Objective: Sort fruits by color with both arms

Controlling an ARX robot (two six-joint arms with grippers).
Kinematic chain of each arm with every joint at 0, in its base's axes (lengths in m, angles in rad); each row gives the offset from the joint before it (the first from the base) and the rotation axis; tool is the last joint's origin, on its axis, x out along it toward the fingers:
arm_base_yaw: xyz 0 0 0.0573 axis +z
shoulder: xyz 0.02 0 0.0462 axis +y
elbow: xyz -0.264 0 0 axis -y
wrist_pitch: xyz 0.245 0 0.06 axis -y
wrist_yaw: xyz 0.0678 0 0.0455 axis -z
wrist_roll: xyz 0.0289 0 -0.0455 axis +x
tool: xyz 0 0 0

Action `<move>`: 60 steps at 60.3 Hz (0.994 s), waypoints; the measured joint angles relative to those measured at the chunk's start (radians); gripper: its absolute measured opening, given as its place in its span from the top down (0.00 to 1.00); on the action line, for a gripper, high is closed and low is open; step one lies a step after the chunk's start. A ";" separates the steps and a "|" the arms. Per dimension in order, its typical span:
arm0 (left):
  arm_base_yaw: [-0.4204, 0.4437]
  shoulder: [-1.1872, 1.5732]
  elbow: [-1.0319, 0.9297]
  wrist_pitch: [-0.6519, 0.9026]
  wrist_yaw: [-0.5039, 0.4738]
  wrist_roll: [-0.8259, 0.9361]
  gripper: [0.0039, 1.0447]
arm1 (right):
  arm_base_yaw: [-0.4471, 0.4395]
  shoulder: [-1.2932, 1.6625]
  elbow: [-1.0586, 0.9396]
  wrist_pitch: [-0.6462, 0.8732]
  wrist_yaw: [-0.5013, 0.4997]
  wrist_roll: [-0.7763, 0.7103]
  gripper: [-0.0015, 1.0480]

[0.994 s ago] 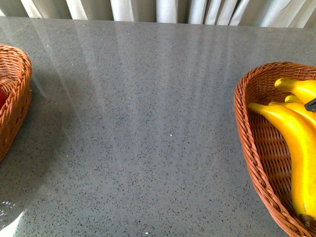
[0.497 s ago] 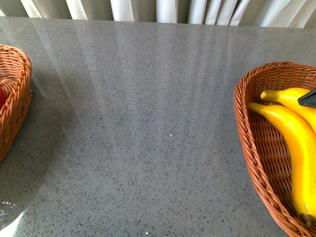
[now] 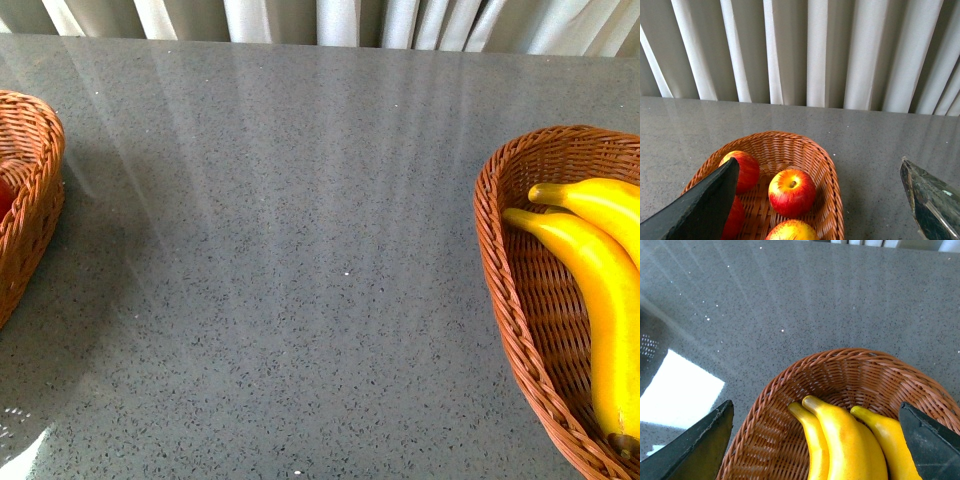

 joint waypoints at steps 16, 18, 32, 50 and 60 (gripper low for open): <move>0.000 0.000 0.000 0.000 0.000 0.000 0.09 | 0.071 -0.018 -0.299 0.732 0.424 0.090 0.37; 0.000 0.000 0.000 0.000 0.000 0.000 0.09 | 0.071 -0.037 -0.330 0.795 0.434 0.097 0.42; 0.000 0.000 0.000 0.000 0.000 0.000 0.09 | 0.071 -0.178 -0.457 0.846 0.445 0.110 0.79; 0.000 0.000 0.000 0.000 0.000 0.000 0.09 | 0.071 -0.355 -0.566 0.777 0.445 0.115 0.98; 0.000 0.000 0.000 0.000 0.000 0.000 0.09 | 0.071 -0.460 -0.610 0.713 0.445 0.115 0.98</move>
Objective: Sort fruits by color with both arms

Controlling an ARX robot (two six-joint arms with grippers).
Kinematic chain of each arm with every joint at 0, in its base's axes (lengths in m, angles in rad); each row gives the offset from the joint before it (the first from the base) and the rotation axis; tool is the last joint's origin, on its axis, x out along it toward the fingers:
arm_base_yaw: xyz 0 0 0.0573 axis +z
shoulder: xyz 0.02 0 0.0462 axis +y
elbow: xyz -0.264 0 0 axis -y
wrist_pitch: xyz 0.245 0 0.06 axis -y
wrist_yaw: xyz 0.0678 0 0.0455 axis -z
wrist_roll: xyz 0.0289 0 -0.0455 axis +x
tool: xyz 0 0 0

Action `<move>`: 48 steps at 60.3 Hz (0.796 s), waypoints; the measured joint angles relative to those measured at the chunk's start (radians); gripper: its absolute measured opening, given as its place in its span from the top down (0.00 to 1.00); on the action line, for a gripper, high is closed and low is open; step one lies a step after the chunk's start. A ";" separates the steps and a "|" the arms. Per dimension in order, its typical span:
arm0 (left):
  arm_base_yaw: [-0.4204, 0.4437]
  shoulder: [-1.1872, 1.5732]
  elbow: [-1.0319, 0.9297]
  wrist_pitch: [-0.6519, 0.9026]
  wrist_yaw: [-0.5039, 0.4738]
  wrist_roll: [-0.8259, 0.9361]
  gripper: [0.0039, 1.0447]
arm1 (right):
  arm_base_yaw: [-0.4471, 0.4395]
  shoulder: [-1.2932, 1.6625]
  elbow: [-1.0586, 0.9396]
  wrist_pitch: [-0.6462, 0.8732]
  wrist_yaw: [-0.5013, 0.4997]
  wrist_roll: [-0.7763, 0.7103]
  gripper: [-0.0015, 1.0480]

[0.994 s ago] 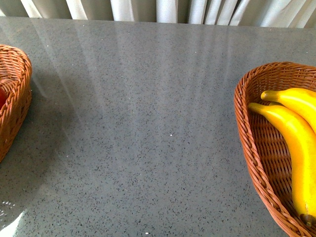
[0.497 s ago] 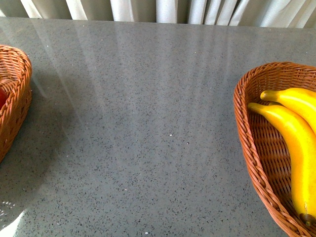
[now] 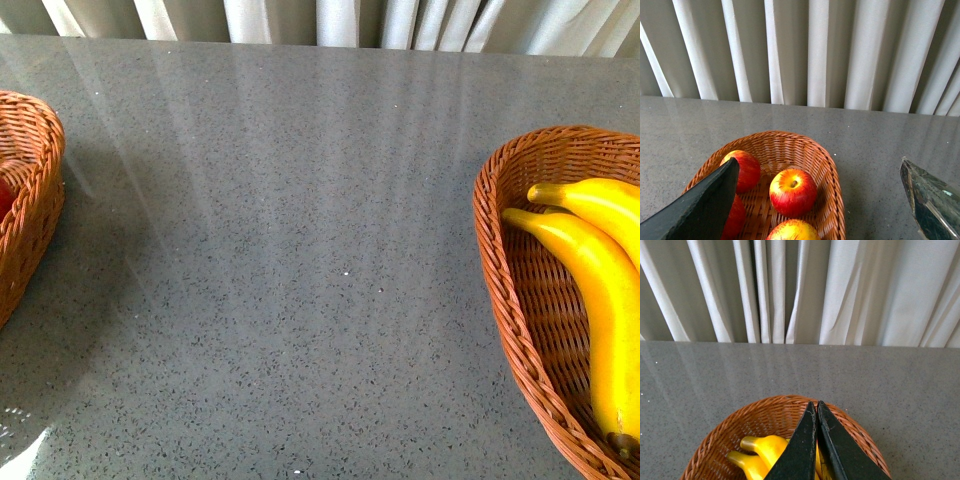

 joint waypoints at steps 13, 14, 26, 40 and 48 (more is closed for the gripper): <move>0.000 0.000 0.000 0.000 0.000 0.000 0.09 | 0.000 -0.105 -0.061 -0.041 0.000 0.001 0.98; 0.000 0.000 0.000 0.000 0.000 0.000 0.09 | 0.000 -0.112 -0.061 -0.047 0.000 0.001 0.98; 0.000 0.000 0.000 0.000 0.000 0.000 0.09 | 0.000 -0.264 -0.063 -0.182 0.000 0.001 0.98; 0.000 0.000 0.000 0.000 0.000 0.000 0.09 | 0.001 -0.431 -0.063 -0.338 0.000 0.001 0.98; 0.000 0.000 0.000 0.000 0.000 0.000 0.09 | 0.002 -0.490 -0.063 -0.396 0.000 0.001 0.98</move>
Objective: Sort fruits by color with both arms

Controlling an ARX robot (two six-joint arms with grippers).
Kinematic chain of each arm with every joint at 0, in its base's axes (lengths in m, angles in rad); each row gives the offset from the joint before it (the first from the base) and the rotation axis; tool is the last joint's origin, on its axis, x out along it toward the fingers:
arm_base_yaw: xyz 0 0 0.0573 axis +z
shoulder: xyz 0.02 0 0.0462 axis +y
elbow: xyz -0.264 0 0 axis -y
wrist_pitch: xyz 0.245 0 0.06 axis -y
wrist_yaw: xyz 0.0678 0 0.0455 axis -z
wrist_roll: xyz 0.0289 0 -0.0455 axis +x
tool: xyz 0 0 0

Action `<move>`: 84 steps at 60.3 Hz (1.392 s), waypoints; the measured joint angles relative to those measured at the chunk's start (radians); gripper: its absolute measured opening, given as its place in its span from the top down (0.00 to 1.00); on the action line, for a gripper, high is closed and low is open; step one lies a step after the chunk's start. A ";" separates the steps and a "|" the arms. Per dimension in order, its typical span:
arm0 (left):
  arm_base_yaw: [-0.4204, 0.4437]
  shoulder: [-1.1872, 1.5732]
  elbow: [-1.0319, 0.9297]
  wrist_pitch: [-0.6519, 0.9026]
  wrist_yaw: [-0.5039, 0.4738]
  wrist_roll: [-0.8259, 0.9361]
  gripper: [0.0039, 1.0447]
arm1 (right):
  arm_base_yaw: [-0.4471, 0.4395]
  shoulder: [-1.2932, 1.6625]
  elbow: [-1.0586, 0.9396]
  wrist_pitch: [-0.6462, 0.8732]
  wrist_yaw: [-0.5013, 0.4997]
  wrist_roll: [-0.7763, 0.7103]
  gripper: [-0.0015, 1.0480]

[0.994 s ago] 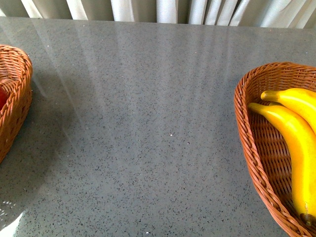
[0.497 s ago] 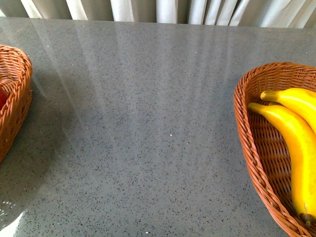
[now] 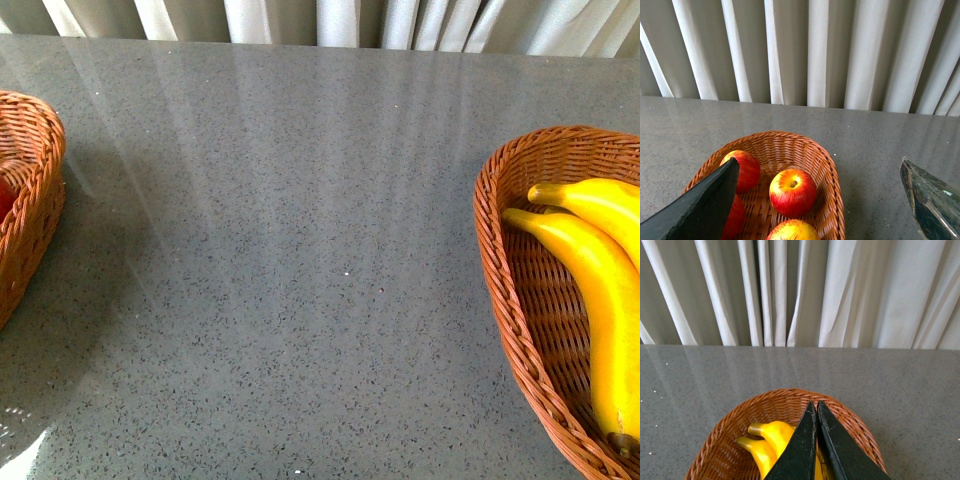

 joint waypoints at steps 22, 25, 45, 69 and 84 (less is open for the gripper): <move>0.000 0.000 0.000 0.000 0.000 0.000 0.09 | 0.000 -0.142 0.000 -0.140 0.000 0.000 0.98; 0.000 0.000 0.000 0.000 0.000 0.000 0.09 | 0.000 -0.159 0.000 -0.157 0.000 0.000 0.98; 0.000 0.000 0.000 0.000 0.000 0.000 0.09 | 0.000 -0.352 0.000 -0.357 0.001 0.000 0.98; 0.000 0.000 0.000 0.000 0.000 0.000 0.09 | 0.000 -0.354 0.000 -0.358 0.000 0.000 0.64; 0.000 0.000 0.000 0.000 0.000 0.000 0.09 | 0.000 -0.355 0.000 -0.358 0.000 0.000 0.24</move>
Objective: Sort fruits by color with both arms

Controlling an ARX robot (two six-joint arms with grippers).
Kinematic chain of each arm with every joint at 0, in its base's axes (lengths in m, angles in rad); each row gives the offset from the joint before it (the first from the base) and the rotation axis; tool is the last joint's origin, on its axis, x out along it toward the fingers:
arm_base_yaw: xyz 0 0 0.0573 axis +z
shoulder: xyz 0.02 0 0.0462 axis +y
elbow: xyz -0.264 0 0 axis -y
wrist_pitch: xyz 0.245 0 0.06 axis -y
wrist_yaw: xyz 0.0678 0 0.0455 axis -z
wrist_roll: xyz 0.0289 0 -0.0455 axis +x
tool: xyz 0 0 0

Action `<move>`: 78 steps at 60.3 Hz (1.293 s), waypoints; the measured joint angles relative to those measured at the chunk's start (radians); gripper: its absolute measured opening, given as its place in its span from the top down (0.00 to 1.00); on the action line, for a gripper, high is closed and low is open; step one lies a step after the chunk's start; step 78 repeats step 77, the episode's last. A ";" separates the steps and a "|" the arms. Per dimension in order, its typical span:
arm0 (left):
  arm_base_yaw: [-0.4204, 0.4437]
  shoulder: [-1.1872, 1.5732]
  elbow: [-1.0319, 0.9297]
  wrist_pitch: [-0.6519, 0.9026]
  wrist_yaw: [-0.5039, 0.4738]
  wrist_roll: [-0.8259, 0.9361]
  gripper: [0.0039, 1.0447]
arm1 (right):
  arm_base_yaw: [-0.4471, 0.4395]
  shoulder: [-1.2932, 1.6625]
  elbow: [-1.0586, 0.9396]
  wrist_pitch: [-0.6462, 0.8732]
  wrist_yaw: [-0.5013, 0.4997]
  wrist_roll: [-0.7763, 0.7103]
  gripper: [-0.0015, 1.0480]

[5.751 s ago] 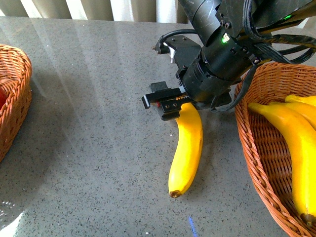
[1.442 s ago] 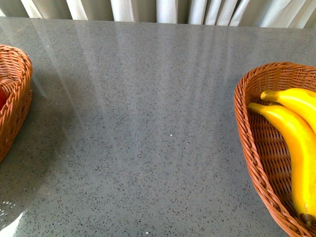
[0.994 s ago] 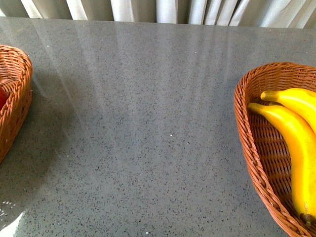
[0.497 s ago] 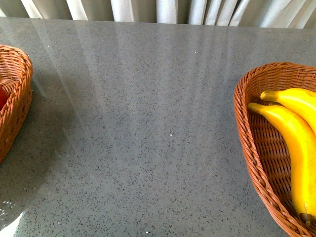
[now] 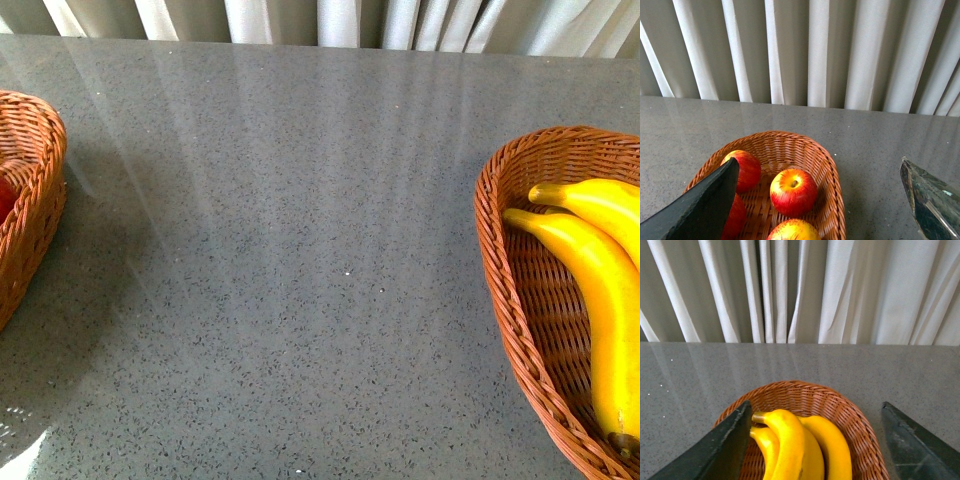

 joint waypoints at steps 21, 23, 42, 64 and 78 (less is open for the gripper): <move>0.000 0.000 0.000 0.000 0.000 0.000 0.09 | 0.000 0.000 0.000 0.000 0.000 0.003 0.09; 0.000 0.000 0.000 0.000 0.000 0.000 0.09 | 0.000 0.000 0.000 0.000 0.000 0.003 0.09; 0.000 0.000 0.000 0.000 0.000 0.000 0.09 | 0.000 0.000 0.000 0.000 0.000 0.003 0.09; 0.000 0.000 0.000 0.000 0.000 0.000 0.09 | 0.000 0.000 0.000 0.000 0.000 0.003 0.09; 0.000 0.000 0.000 0.000 0.000 0.000 0.09 | 0.000 0.000 0.000 0.000 0.000 0.003 0.09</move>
